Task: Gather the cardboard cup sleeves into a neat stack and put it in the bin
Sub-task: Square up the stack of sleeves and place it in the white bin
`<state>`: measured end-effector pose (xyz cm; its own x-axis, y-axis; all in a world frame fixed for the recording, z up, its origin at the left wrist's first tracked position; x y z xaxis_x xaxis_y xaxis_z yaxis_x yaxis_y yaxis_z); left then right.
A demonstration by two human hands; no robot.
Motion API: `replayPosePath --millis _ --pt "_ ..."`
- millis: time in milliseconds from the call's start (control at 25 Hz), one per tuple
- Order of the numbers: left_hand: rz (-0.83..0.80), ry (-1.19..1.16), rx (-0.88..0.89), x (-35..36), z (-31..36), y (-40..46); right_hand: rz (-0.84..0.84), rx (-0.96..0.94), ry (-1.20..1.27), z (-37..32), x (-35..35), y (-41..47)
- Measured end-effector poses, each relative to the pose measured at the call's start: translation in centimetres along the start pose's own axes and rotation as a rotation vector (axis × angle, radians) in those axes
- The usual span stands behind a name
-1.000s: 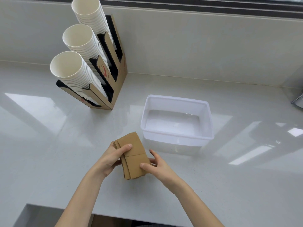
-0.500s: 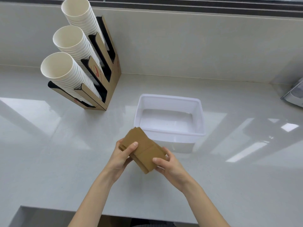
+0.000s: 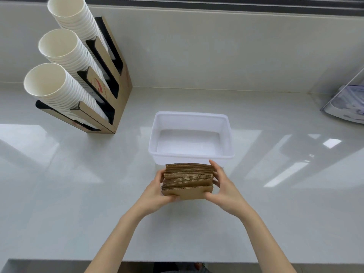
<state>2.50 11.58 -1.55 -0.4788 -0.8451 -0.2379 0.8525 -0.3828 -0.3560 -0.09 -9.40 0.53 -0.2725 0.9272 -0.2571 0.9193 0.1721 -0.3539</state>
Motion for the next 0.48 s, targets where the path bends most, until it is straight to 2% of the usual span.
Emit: replayPosePath --millis 240,360,480 --pt "0.051 0.210 -0.029 2.1 -0.7 0.5 -0.009 0.036 -0.087 2.2 0.7 0.0" --pt "0.019 0.209 -0.074 2.1 -0.5 0.5 -0.031 0.043 -0.084 2.7 1.0 0.3" --pt "0.018 0.179 -0.008 2.1 -0.3 0.8 -0.037 0.050 -0.046 3.0 1.1 0.7"
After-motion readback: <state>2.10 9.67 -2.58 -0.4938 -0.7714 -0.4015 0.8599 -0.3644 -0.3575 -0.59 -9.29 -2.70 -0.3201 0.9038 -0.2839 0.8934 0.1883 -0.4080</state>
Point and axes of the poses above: each hand's wrist, its own y-axis towards the middle knuckle, its own x-axis out of the palm, z = x × y, the point moved 1 cm from there along y, towards the middle knuckle, and after that the axes turned 4 degrees about -z, right-handed, at the moved point
